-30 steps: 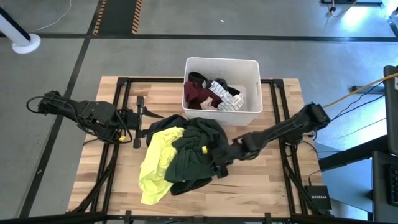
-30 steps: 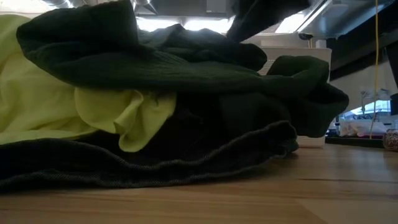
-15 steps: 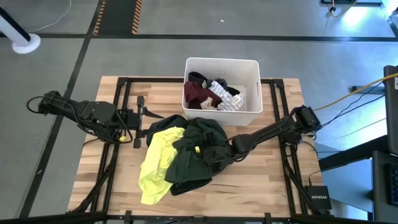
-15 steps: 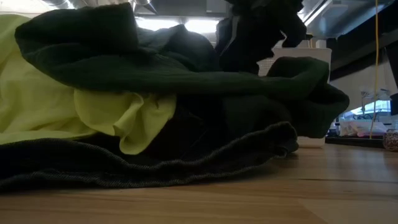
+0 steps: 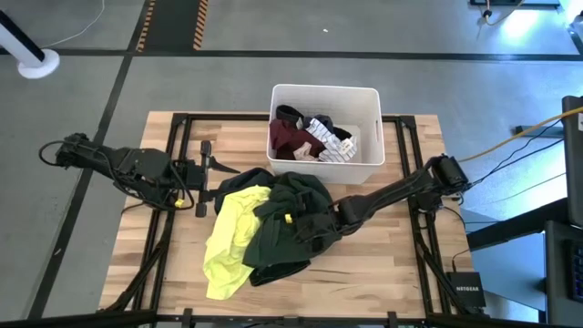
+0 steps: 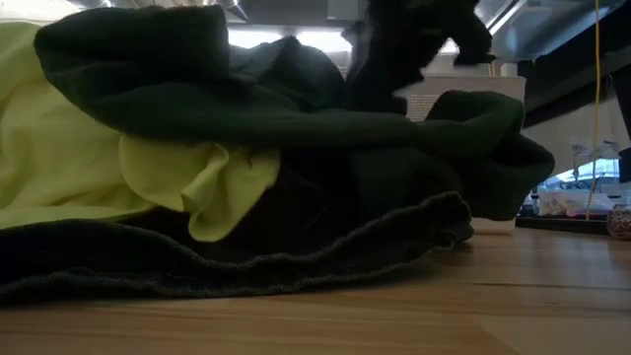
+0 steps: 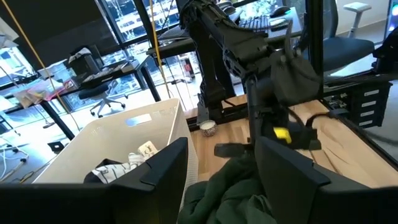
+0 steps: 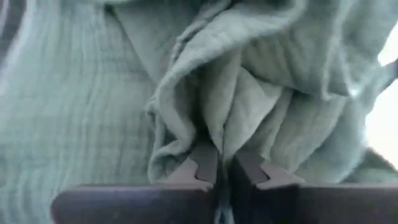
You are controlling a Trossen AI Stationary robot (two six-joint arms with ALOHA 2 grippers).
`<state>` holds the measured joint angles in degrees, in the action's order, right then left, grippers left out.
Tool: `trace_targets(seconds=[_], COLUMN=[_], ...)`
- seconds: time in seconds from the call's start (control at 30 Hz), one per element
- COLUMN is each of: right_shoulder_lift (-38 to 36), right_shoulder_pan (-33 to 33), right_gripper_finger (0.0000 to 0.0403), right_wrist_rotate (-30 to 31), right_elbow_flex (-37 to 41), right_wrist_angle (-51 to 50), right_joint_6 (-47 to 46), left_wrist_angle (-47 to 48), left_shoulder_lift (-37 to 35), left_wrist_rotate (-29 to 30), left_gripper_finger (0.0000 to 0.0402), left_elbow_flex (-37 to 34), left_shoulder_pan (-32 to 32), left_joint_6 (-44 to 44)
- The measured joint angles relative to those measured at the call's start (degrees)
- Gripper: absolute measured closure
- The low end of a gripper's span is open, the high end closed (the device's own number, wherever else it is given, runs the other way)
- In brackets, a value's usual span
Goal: Sort clothes
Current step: Put the green shirt into the white laundry organizer
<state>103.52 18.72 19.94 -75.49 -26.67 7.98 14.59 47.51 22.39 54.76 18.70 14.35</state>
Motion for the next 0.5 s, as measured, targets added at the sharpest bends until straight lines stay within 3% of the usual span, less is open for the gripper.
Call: trace_targets(seconds=[0.13, 0.33, 0.5], right_shoulder_lift=[-2.92, -9.04, -14.49], right_shoulder_pan=[0.53, 0.83, 0.74], right_gripper_finger=[0.036, 0.0388, 0.0378], right_wrist_rotate=[0.27, 1.25, 7.93], right_elbow_flex=[-3.09, -5.44, -5.54], right_wrist_angle=[-1.19, -0.92, -0.1], right_joint_6=[-0.04, 1.32, 1.76], left_wrist_angle=[0.07, 0.35, 0.33], left_shoulder_lift=[0.0, 0.0, 0.0], left_wrist_rotate=[0.01, 0.01, 0.01], left_gripper_finger=[0.022, 0.022, 0.022], left_elbow_flex=[0.0, 0.0, 0.0], left_shoulder_pan=[0.0, 0.0, 0.0], left_joint_6=[0.0, -0.01, -0.01])
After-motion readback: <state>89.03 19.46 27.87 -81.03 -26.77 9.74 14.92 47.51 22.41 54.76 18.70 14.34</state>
